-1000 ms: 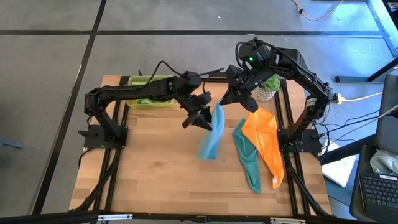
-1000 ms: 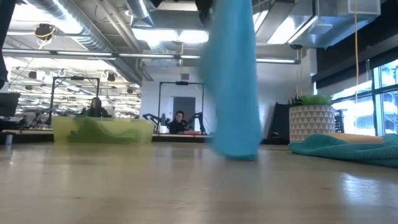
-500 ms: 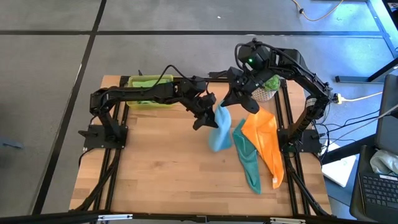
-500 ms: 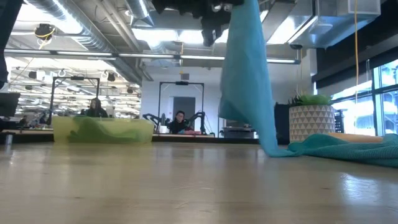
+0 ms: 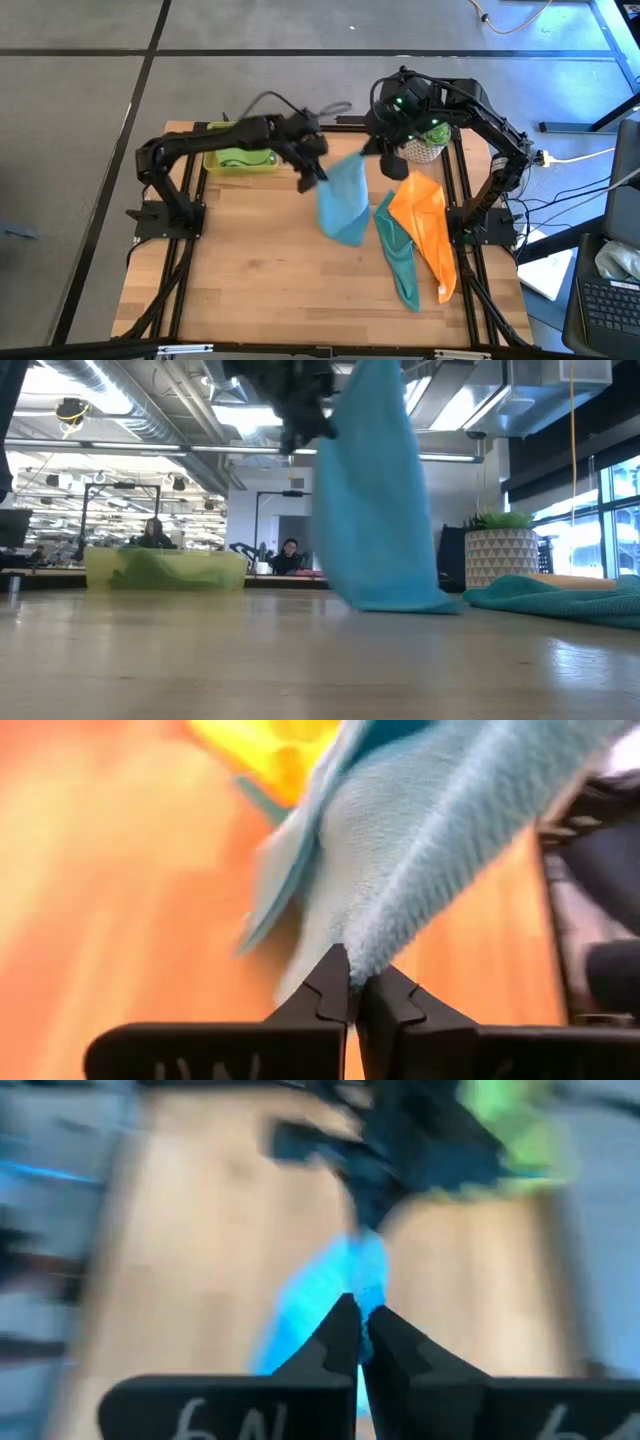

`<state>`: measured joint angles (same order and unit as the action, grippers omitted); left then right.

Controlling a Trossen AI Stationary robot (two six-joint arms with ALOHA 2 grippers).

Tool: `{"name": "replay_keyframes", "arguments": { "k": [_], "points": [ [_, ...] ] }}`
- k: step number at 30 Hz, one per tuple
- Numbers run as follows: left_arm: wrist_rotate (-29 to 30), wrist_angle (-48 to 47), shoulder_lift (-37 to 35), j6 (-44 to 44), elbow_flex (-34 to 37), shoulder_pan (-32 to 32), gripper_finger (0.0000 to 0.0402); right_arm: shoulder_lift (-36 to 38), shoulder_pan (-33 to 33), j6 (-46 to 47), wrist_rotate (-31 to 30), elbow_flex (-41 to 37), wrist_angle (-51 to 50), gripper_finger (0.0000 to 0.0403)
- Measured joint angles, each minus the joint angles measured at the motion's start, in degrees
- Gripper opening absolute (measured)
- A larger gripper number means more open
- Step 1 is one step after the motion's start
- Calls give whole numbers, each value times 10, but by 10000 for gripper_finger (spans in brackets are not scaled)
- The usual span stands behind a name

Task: Fold microfiber towels
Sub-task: Fold the left blue towel

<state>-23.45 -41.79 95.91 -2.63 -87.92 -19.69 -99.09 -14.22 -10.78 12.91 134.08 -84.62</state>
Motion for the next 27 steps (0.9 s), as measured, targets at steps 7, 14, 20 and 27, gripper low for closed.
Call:
{"name": "replay_keyframes", "arguments": {
  "k": [7, 14, 20, 27],
  "points": [
    [56, -28, -81, 17, -1, -88, 0, 0, 0, -61, -153, 0, 55, 10],
    [63, -91, -126, -21, 0, -65, 0, -6, 4, -57, -40, -7, 92, 10],
    [81, -101, -124, -96, 97, 52, 0, -16, 38, -30, 64, -139, 108, 10],
    [52, 38, -123, -213, 248, 149, 0, -17, 84, 3, 190, -374, 168, 10]
  ]
}}
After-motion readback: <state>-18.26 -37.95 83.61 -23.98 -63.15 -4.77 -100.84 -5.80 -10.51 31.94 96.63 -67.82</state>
